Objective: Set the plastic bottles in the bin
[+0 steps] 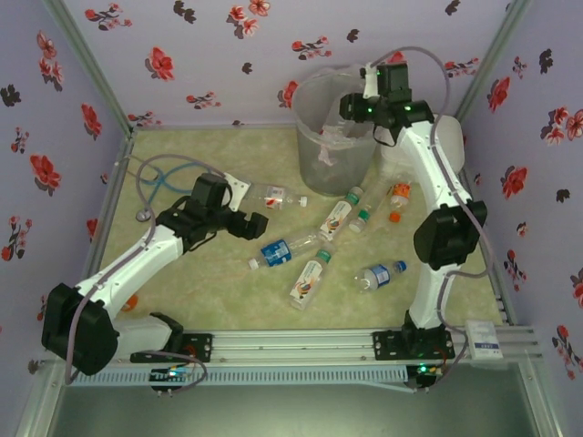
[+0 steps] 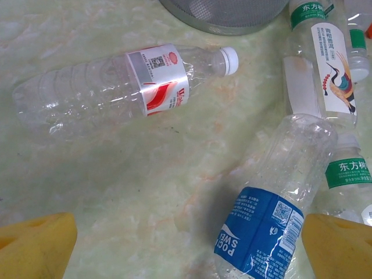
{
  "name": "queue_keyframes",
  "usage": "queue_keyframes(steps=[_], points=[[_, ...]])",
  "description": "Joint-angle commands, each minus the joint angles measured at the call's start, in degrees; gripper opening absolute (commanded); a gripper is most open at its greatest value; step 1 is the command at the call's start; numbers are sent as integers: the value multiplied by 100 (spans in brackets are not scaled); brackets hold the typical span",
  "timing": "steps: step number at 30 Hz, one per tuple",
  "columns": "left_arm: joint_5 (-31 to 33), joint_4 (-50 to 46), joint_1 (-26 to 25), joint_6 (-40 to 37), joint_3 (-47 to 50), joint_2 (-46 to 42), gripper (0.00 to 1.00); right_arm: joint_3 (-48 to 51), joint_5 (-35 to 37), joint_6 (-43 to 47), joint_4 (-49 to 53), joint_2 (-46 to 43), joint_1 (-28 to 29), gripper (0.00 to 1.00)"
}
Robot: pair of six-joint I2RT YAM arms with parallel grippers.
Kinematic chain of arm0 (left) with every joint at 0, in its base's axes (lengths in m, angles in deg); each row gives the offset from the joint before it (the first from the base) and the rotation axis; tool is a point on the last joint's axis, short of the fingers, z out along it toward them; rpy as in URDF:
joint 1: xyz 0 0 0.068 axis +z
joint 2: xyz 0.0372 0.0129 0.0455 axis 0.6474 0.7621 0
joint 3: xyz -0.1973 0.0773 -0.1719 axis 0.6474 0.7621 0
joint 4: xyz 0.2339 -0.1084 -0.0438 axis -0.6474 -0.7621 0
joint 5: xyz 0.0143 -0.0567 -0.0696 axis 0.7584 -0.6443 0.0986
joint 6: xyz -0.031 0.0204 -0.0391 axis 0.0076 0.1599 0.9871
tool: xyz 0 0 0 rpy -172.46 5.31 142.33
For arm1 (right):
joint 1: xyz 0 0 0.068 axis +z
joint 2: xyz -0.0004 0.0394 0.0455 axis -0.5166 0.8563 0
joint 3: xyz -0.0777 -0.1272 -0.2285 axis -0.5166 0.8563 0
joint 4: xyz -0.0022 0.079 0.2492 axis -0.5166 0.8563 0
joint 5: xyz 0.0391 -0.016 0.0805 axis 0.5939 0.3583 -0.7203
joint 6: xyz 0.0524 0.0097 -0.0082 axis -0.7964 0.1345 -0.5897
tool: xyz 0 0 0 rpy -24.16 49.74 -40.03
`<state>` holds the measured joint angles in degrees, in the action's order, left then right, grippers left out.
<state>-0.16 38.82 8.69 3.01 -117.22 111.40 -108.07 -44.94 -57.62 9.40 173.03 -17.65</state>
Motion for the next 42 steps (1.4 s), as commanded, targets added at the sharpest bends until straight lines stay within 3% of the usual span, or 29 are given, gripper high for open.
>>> queue_keyframes(steps=[1,7,17,22,31,35,42], points=[[109,-124,-42,-5,-17,50,100,158,-253,-373,-440,239,21,0],[112,-121,-51,67,-25,68,100,256,-296,-468,-533,347,48,2],[298,-140,-55,285,-182,121,100,-592,-266,-192,428,-63,42,69],[352,-107,-51,202,-315,261,100,-1166,-259,-12,1011,-368,-39,83],[419,-435,196,-344,-1275,1112,100,-621,-124,4,1503,-1541,-355,86],[360,-688,433,-1383,-1935,1808,100,555,-110,-75,1453,-2437,-508,86],[-779,-1432,894,-3758,-2958,2980,100,2241,-108,-152,1691,-3809,-890,85]])
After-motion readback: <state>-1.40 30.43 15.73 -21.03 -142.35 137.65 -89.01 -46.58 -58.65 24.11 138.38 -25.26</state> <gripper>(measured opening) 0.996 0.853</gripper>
